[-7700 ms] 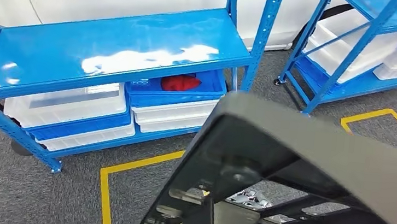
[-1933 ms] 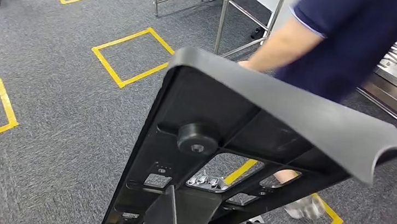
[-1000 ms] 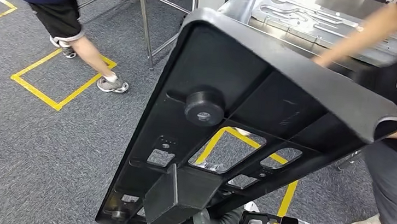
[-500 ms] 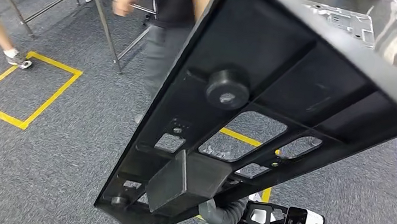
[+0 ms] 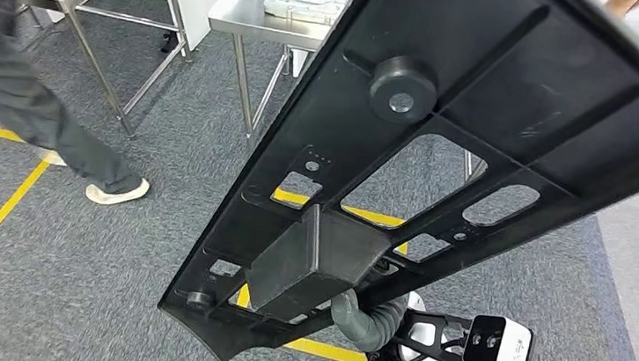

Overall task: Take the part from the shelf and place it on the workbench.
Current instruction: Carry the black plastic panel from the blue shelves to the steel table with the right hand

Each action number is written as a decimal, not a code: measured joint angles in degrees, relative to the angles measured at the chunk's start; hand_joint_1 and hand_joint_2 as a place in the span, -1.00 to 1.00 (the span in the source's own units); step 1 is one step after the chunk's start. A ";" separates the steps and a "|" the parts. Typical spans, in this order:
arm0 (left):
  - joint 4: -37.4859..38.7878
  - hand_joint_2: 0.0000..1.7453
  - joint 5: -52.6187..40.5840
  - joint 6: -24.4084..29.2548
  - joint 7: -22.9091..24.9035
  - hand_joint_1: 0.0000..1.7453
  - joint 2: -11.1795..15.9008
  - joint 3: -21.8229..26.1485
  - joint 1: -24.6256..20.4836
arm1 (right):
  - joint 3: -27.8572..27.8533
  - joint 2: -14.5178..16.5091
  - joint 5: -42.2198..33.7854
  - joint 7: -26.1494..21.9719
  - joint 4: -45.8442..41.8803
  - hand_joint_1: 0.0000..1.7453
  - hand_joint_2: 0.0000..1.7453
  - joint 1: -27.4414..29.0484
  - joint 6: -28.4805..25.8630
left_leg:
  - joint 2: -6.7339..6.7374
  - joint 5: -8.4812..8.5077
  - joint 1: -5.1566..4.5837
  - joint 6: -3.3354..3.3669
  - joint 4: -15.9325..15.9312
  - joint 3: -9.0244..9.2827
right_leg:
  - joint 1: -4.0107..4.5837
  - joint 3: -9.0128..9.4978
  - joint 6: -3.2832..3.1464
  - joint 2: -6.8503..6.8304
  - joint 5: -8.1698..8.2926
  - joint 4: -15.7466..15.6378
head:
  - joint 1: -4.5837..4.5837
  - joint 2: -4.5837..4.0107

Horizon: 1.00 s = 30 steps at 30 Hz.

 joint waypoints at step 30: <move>0.00 1.00 0.55 -2.49 -0.37 -1.00 -0.08 -0.96 0.05 | 0.01 -2.53 3.52 -1.15 -2.95 1.00 1.00 1.66 -2.24 | 2.24 0.35 -0.42 0.11 -0.35 -0.04 | 0.48 0.92 -0.92 -4.00 -0.33 -0.42 | 0.01 0.00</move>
